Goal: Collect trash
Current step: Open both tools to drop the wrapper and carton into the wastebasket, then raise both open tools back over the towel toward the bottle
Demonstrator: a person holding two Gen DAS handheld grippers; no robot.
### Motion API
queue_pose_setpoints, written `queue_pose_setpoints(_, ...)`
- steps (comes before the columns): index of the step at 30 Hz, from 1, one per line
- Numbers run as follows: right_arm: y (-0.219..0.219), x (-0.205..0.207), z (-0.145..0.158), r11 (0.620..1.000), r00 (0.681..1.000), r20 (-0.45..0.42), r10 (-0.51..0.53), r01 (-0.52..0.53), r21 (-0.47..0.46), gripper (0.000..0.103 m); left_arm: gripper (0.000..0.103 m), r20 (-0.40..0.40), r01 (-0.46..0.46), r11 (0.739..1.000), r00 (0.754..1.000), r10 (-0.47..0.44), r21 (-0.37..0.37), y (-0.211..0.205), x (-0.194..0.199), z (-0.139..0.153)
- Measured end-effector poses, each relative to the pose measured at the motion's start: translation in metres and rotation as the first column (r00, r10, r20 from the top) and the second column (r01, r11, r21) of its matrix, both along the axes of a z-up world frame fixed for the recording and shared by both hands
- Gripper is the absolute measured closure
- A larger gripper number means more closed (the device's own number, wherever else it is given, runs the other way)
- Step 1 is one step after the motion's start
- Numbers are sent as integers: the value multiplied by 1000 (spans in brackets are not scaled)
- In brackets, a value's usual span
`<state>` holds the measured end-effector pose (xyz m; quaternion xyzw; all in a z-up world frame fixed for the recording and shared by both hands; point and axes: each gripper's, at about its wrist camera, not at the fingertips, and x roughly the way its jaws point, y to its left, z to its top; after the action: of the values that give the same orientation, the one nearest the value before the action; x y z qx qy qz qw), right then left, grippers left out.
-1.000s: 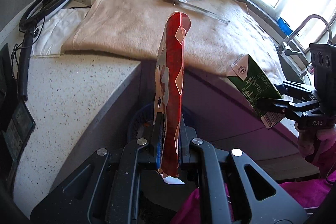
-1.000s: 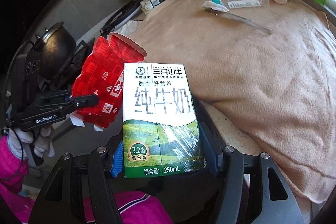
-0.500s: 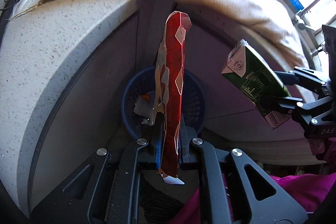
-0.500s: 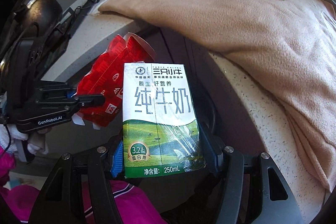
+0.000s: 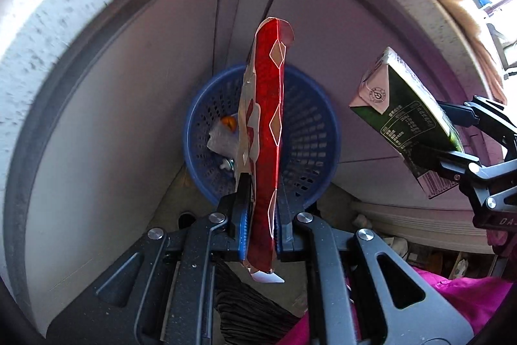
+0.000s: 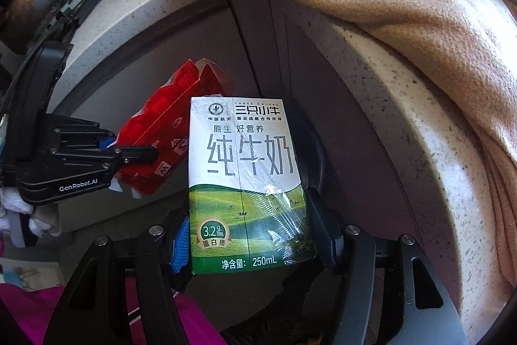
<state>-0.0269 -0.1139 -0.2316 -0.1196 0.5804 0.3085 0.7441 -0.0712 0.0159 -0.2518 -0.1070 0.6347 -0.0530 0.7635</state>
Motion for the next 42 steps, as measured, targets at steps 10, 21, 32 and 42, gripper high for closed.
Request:
queue_pose_setpoints(10,10,11,-14,1000,1000,2,-6,6,-25,41,89,-13,-6,1000,1000,6,14,-3,8,-9)
queue_pose_setpoints(21,13,7,-19,999,1000,26,-2,3,-33,41,79,3,-12,1000,1000,12,25,-8,8,-8)
queue_pose_setpoints(32,11,7,-9,999,999,28,-14,15,-36,40,65,6,-27,998,1000,27,49,-3,6,-2)
queue_pose_setpoints(42,7,21,8,1000,1000,15,-25,25,-15,40,65,14,-34,998,999,34,60,-4,16,1)
